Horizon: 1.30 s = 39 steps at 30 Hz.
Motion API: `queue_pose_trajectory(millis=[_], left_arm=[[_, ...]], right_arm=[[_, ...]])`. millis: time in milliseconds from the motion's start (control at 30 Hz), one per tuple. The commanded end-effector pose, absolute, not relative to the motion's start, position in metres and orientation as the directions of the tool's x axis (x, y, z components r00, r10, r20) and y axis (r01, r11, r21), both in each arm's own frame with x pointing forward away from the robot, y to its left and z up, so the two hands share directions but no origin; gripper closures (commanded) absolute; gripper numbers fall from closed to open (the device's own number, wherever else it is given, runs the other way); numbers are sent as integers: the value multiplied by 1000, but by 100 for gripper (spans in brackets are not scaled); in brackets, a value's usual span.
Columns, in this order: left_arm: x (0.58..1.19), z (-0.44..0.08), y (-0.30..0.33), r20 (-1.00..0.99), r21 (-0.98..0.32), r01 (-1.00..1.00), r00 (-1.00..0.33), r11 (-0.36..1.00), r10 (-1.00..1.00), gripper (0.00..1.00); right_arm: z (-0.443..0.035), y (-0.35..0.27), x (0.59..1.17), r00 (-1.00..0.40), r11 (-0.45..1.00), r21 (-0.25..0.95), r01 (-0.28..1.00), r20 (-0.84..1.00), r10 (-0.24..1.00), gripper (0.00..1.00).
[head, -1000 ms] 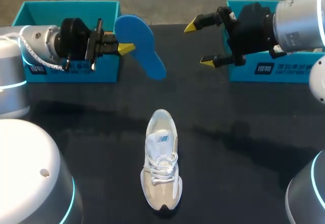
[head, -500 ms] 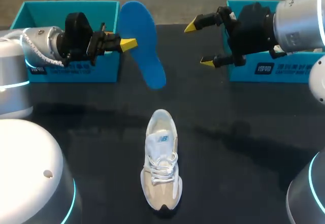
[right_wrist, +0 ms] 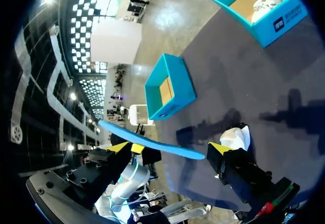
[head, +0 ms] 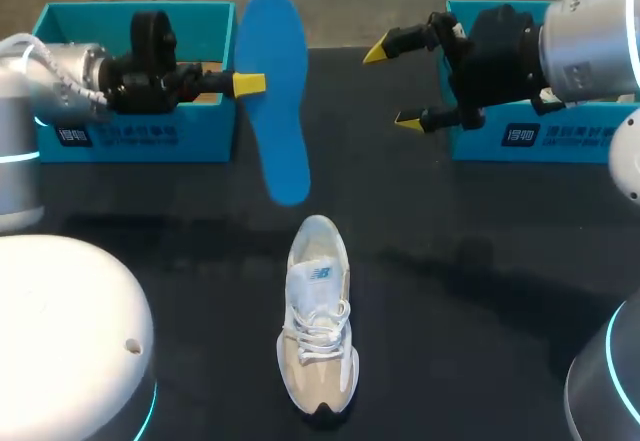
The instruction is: Take the shoe out of the shoebox, open the shoe tongue, remove and reinsert the insole, then place the shoe into the shoebox
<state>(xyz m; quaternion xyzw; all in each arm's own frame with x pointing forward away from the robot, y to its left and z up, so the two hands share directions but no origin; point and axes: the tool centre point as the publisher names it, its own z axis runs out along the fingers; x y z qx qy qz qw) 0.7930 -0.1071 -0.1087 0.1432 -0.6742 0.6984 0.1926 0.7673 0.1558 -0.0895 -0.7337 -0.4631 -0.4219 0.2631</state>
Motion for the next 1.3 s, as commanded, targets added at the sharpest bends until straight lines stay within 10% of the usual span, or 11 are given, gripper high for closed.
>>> queue_pose_trajectory(millis=[33, 533, 800, 1300], left_arm=[[790, -103, -107, 886, -461, -883, -464, 84, -17, 100], [788, -108, -109, 801, -590, -801, -596, 99, -54, 100], [799, -121, -117, 971, -234, -969, -229, 74, 66, 100], [806, -141, -124, 985, -149, -984, -138, 95, 107, 100]], right_arm=[[-91, 159, 768, 215, -434, 5, 901, 863, 456, 0], [-91, 159, 768, 215, -434, 5, 901, 863, 456, 0], [-91, 159, 768, 215, -434, 5, 901, 863, 456, 0], [-91, 159, 768, 215, -434, 5, 901, 863, 456, 0]])
